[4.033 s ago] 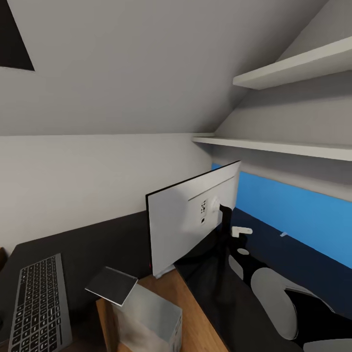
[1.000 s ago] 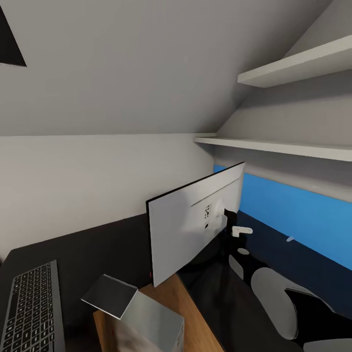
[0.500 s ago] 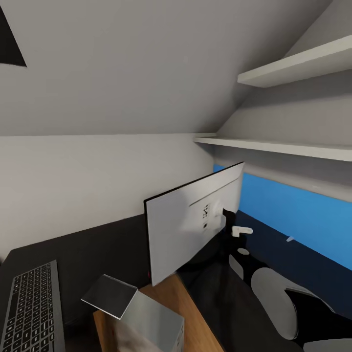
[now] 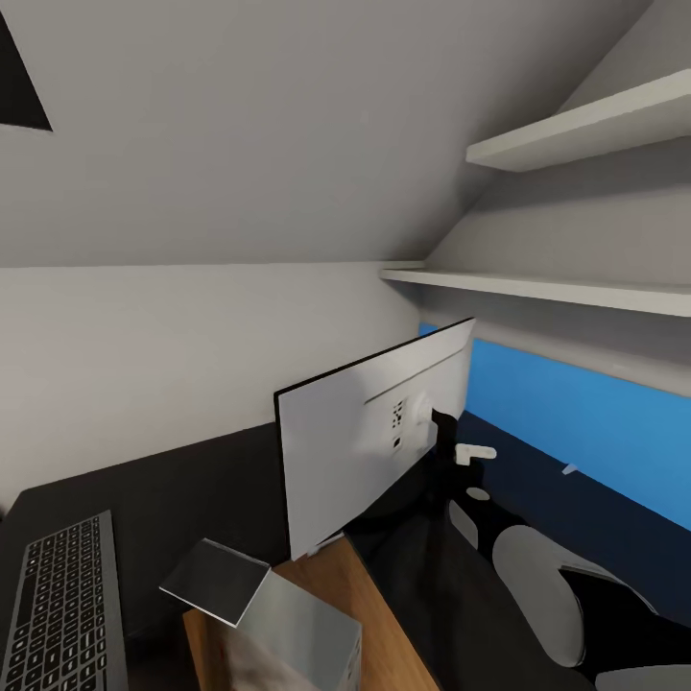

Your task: In the bedroom, organize the workspace by keeping the computer under the desk, ensuring the monitor is on the desk, placing the keyboard on the desk next to the monitor, placing the mouse on the desk next to the keyboard, moving the folder from the swivel chair onto the desk next to the mouse, stacking the notebook on top of the folder with the pen on top of the notebook, and positioning the swivel chair next to the desk.

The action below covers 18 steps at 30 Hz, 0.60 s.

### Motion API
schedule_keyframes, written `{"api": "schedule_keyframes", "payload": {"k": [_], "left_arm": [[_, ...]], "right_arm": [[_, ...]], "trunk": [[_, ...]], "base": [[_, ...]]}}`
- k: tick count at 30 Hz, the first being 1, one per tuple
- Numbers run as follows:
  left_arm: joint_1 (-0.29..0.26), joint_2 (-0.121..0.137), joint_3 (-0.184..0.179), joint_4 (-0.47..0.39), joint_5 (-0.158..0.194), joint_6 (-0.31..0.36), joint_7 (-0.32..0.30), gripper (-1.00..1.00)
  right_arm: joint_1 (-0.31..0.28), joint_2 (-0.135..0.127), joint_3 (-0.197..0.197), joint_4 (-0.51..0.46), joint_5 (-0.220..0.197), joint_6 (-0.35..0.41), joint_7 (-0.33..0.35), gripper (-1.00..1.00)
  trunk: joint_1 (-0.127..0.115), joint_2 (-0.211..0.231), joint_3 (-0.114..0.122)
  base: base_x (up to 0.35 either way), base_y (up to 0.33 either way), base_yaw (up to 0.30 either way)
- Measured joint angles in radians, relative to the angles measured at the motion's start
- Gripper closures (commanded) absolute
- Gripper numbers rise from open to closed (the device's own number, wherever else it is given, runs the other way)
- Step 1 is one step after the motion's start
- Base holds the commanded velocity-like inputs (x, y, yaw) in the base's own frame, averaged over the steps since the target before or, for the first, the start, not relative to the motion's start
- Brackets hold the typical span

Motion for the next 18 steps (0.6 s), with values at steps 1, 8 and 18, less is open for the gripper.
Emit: {"api": "schedule_keyframes", "payload": {"k": [1,8,18], "left_arm": [[0.0,0.0,0.0,0.0,0.0,0.0,0.0,-1.0],[0.0,0.0,0.001,0.001,0.001,0.0,0.0,-1.0],[0.0,0.0,0.003,0.001,0.002,0.0,0.0,-1.0]], "right_arm": [[0.0,0.0,0.0,0.0,0.0,-0.001,0.0,1.0],[0.0,0.0,-0.001,0.004,0.001,-0.011,0.001,1.0],[0.0,0.0,-0.003,0.005,0.003,-0.011,0.004,1.0]], "trunk": [[0.0,0.0,0.0],[0.0,0.0,0.0],[0.0,0.0,0.0]], "base": [[0.0,0.0,0.0],[0.0,0.0,0.0],[0.0,0.0,0.0]]}}
